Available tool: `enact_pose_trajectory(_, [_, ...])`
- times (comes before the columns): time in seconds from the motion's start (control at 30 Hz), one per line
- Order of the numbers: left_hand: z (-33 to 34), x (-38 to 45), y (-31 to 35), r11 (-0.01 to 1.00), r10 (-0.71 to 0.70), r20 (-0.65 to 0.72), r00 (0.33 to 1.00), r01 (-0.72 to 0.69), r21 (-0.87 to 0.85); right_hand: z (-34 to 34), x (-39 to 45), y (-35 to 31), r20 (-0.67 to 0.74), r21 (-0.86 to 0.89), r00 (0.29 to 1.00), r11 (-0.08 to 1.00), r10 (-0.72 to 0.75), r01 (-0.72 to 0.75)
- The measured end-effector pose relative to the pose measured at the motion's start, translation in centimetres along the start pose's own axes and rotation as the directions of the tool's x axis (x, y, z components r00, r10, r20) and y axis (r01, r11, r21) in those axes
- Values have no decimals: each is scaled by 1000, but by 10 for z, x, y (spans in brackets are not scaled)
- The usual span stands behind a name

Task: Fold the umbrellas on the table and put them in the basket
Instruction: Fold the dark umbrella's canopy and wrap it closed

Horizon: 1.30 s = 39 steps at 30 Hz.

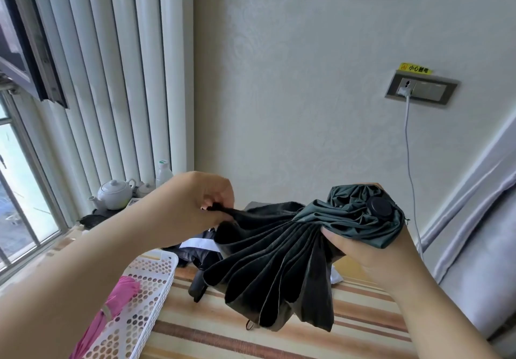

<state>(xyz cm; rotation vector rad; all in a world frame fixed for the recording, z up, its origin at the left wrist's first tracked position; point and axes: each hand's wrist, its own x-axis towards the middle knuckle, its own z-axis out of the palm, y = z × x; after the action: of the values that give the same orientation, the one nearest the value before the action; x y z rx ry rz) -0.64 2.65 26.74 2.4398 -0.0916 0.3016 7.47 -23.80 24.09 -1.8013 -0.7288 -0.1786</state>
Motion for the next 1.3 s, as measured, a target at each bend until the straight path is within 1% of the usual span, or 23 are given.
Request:
enact_pose_trajectory(0.07, [2,0,1,1000,-9,-91,996,10,5,0,0,2,-21,10,1000,1000,-14,14])
enact_pose_trajectory(0.1, [1,0,2,1000,-9,-108,994,9,6,0,0,2,-26,24,1000,1000,-2,3])
enact_pose_trajectory(0.2, [-1,-1,11,996,27,-58,998,-22,82,2,-2,2,14,3,999,999,32,-32])
enact_pose_trajectory(0.27, [-3,-2,23,994,86,-44,995,-82,76,3,-2,2,32,-61,998,997,49,-47])
enact_pose_trajectory(0.37, [2,-3,45,966,257,-138,957,-258,10,5,-4,1,43,-136,998,990,44,-38])
enact_pose_trajectory(0.43, [15,-5,59,944,327,-109,939,-331,-17,8,-4,-2,42,-145,998,989,40,-33])
enact_pose_trajectory(0.5, [32,-9,69,939,344,-46,938,-345,-15,11,-4,-5,43,-132,998,991,38,-32])
enact_pose_trajectory(0.57, [46,-12,73,933,359,-21,933,-359,-32,11,-3,-7,41,-153,999,988,30,-23])
enact_pose_trajectory(0.6, [50,-12,73,933,351,-22,936,-352,-71,10,-3,-6,37,-152,999,988,29,-23])
enact_pose_trajectory(0.63, [52,-12,74,939,316,-29,948,-317,-131,9,-4,-4,38,-149,999,989,31,-25])
enact_pose_trajectory(0.7, [51,-7,75,960,179,-36,983,-182,-211,8,-5,-2,59,-121,998,992,36,-28])
enact_pose_trajectory(0.77, [50,-1,75,974,68,-31,997,-73,-215,10,-6,-1,91,-83,995,996,32,-25])
enact_pose_trajectory(0.83, [51,5,78,976,20,-32,999,-26,-214,13,-5,0,91,-50,996,999,21,-16])
enact_pose_trajectory(0.9, [50,7,79,979,31,-45,999,-39,-199,15,-4,1,79,-58,997,998,-1,6])
enact_pose_trajectory(0.97, [51,9,79,986,99,-82,992,-109,-124,17,-4,-1,89,-86,996,996,-27,35])
enact_pose_trajectory(1.03, [53,9,77,980,186,-123,975,-193,-52,19,-3,-1,104,-100,994,994,-22,32])
enact_pose_trajectory(1.17, [56,10,73,963,261,-185,947,-268,-17,22,1,3,149,-143,989,989,-10,31])
enact_pose_trajectory(1.23, [56,13,73,957,283,-179,942,-291,-17,22,0,2,163,-112,987,994,9,9])
enact_pose_trajectory(1.3, [54,15,73,954,293,-130,947,-299,-29,21,-4,1,191,-42,981,999,31,-23])
